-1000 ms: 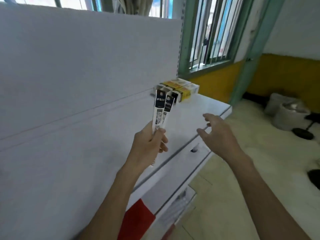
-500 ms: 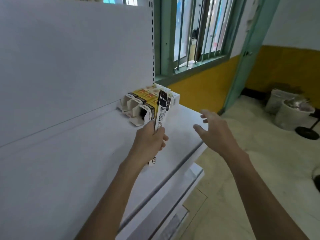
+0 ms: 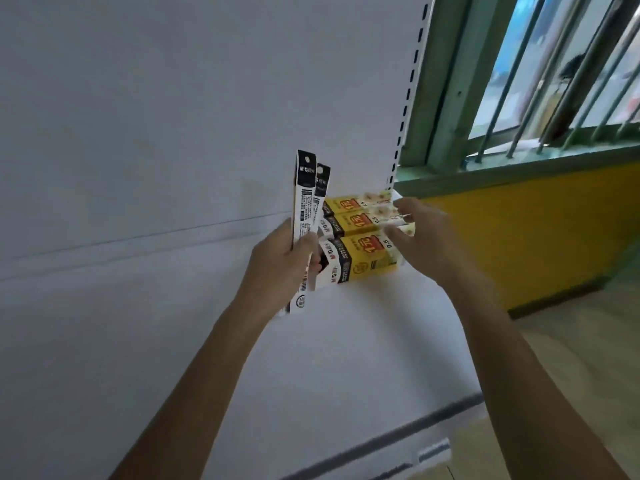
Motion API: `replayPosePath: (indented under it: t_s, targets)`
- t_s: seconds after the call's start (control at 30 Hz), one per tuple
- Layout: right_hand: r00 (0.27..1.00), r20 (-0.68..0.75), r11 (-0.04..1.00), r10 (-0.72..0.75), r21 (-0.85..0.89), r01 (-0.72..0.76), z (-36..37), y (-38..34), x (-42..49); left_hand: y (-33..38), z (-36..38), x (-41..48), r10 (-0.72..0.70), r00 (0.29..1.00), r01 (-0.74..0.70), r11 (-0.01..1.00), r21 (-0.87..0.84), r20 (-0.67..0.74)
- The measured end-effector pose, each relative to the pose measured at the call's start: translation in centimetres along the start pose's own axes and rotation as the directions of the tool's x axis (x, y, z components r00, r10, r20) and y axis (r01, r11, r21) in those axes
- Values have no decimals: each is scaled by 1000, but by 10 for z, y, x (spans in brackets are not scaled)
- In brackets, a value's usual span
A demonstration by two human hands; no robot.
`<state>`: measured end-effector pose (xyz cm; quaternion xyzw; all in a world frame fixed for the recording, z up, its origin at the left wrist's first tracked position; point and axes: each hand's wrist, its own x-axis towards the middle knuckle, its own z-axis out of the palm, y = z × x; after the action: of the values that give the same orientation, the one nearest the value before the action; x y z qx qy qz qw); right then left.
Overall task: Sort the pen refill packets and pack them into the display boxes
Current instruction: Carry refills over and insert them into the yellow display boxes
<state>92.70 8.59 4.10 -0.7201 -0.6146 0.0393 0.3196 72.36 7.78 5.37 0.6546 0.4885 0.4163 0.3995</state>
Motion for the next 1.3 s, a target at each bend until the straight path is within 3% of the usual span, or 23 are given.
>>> replayPosePath:
  t_s: [0.1, 0.23, 0.33, 0.47, 0.67, 0.83, 1.0, 1.2, 1.3]
  targets:
    - [977, 186, 995, -104, 30, 100, -1, 11, 14, 7, 15, 0, 21, 993, -4, 990, 141, -118]
    - [874, 418, 955, -249, -47, 294, 2, 24, 18, 7, 31, -10, 24, 945, 39, 982, 185, -326]
    - [838, 420, 886, -349, -144, 441, 7, 31, 20, 3, 33, -19, -46, 858, 95, 993, 69, -511]
    - [788, 500, 881, -359, -99, 463, 3, 35, 26, -2, 36, -33, -143, 733, 44, 985, -164, -665]
    - [751, 499, 898, -433, 162, 410, -6, 42, 26, -6, 44, -43, -267, 633, -83, 910, -407, -727]
    - [760, 431, 868, -486, 340, 362, -14, 32, 21, 1, 50, -46, -292, 639, -160, 854, -494, -712]
    - [780, 410, 866, -473, 377, 328, -17, 33, 23, 8, 43, -44, -405, 599, -298, 688, -662, -691]
    - [778, 417, 863, -469, 402, 305, -18, 28, 22, 9, 49, -40, -347, 676, -127, 814, -566, -650]
    - [765, 424, 858, -486, 398, 324, -15, 27, 21, 7, 52, -38, -330, 655, -84, 862, -500, -679]
